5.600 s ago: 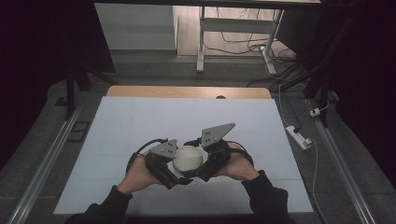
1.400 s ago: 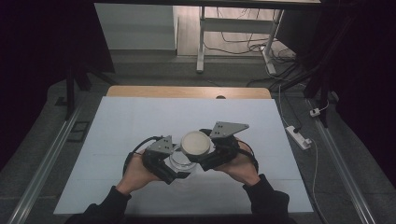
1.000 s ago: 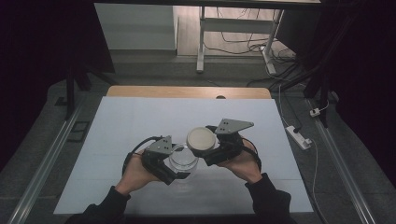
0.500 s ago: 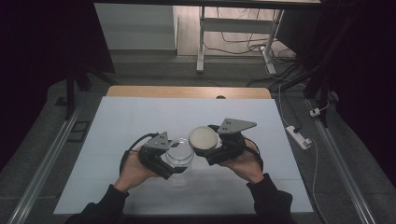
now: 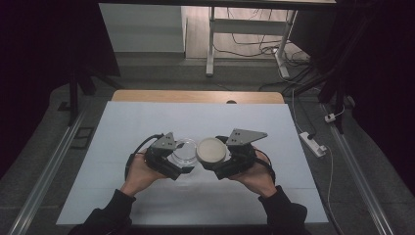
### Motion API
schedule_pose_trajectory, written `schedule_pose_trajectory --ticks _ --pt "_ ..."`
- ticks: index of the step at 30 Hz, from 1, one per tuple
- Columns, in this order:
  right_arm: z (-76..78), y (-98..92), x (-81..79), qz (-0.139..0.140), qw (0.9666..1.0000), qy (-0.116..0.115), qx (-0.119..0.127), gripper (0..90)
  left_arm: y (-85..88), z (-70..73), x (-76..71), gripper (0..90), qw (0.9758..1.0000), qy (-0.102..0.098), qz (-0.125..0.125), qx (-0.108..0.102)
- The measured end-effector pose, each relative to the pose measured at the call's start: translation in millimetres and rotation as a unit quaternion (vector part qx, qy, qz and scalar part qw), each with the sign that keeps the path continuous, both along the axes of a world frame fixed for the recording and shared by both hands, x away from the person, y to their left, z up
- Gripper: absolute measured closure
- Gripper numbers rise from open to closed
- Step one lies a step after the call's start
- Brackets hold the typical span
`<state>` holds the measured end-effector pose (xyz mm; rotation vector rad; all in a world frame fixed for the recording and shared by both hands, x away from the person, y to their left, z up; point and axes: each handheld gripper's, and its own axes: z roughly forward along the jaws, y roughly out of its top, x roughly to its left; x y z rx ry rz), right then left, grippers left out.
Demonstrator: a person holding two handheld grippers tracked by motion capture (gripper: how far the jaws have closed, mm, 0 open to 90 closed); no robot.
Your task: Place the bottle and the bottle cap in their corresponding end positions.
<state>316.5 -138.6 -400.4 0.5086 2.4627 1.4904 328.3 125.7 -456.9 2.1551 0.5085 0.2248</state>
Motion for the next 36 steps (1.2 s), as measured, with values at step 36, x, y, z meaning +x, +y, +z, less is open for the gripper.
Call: schedule_pose_trajectory --ticks 36 --pt "-32.3 -1.0 -32.0 0.018 0.9998 0.004 -0.007 6.8 -3.3 7.4 42.5 7.1 0.9989 -0.026 0.035 -0.016"
